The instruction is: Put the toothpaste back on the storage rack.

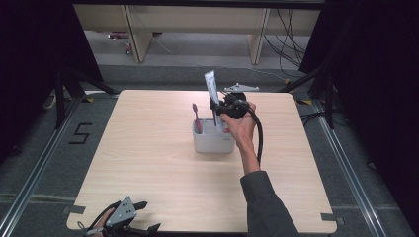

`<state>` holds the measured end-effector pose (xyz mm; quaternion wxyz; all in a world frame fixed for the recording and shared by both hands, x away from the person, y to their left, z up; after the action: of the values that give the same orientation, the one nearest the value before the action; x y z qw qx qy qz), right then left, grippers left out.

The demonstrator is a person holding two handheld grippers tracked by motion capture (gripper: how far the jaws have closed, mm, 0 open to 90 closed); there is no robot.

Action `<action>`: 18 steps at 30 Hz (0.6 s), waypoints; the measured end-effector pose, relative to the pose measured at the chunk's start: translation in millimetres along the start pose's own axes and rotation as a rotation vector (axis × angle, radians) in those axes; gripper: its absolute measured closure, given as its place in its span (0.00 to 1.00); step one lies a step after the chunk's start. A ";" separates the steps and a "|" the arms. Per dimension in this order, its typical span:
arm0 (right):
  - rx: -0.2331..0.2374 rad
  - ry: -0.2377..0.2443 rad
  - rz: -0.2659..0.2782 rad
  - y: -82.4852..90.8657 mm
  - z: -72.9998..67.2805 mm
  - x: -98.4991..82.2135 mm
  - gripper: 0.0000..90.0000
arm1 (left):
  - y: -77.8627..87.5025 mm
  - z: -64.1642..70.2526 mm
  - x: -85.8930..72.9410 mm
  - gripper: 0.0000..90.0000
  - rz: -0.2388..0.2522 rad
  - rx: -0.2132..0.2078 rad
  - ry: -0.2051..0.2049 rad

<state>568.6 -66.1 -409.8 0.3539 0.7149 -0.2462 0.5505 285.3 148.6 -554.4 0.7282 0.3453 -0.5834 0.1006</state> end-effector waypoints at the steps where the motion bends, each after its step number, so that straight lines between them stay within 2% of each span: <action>1: 0.003 0.015 0.004 -1.3 1.3 -0.2 0.84 | 0.7 -0.7 -0.1 0.20 -0.008 -0.004 -0.003; 2: 0.004 0.011 0.007 -2.3 1.6 -1.1 0.84 | 1.3 -2.4 -0.3 0.20 -0.013 -0.001 -0.015; 3: -0.002 0.013 0.006 -3.1 2.0 -2.4 0.84 | 1.0 -0.6 0.1 0.20 -0.004 0.006 0.009; 4: 0.008 0.007 0.005 -4.5 0.8 -3.4 0.84 | 1.1 -0.4 0.1 0.20 -0.004 0.005 0.009; 5: 0.004 0.022 0.008 -5.7 2.0 -4.5 0.84 | 1.5 -1.7 -0.3 0.20 -0.011 0.003 -0.009; 7: -0.004 0.022 0.001 -7.5 2.0 -7.2 0.84 | 1.1 -1.5 0.1 0.20 -0.008 -0.001 -0.007; 9: -0.006 0.005 -0.006 -8.6 0.6 -9.8 0.84 | 0.6 0.0 0.4 0.20 0.000 -0.005 0.001; 10: -0.003 0.037 0.004 -10.2 2.8 -10.2 0.84 | 0.9 -1.0 0.1 0.20 -0.005 -0.004 -0.009; 11: 0.000 0.005 -0.006 -9.8 -0.2 -12.2 0.84 | 0.9 -1.4 0.1 0.20 -0.006 -0.003 -0.010; 12: 0.006 0.023 0.000 -10.9 1.1 -13.2 0.84 | 0.4 -0.1 0.6 0.20 0.000 -0.005 0.003; 13: 0.006 0.022 -0.003 -11.0 1.1 -15.1 0.84 | 0.5 0.1 0.5 0.20 -0.001 -0.006 0.003; 14: 0.003 0.010 -0.006 -11.5 0.6 -17.5 0.84 | 1.4 -1.3 -0.2 0.20 -0.012 -0.006 -0.014; 16: 0.003 0.021 -0.015 -11.9 2.0 -21.6 0.84 | 0.7 -0.7 -0.1 0.20 -0.008 -0.005 -0.010; 17: 0.001 0.007 -0.019 -12.0 1.0 -23.8 0.84 | 0.1 -0.2 -0.1 0.20 -0.006 -0.006 -0.006; 18: -0.003 0.019 -0.016 -12.4 1.7 -25.1 0.84 | 0.0 0.6 -0.6 0.20 -0.012 -0.002 -0.002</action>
<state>572.0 -60.7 -437.2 0.3616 0.7110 -0.2379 0.5543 284.6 148.5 -554.9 0.7285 0.3481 -0.5823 0.0952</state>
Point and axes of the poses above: each handheld gripper's, and its own axes: y roughly backward along the jaws, x roughly out of its top, z roughly to its right, the point moved 9 cm from there along -y, roughly forward along the jaws, and after that the axes turned 13 degrees about z, right-handed, at the moved point
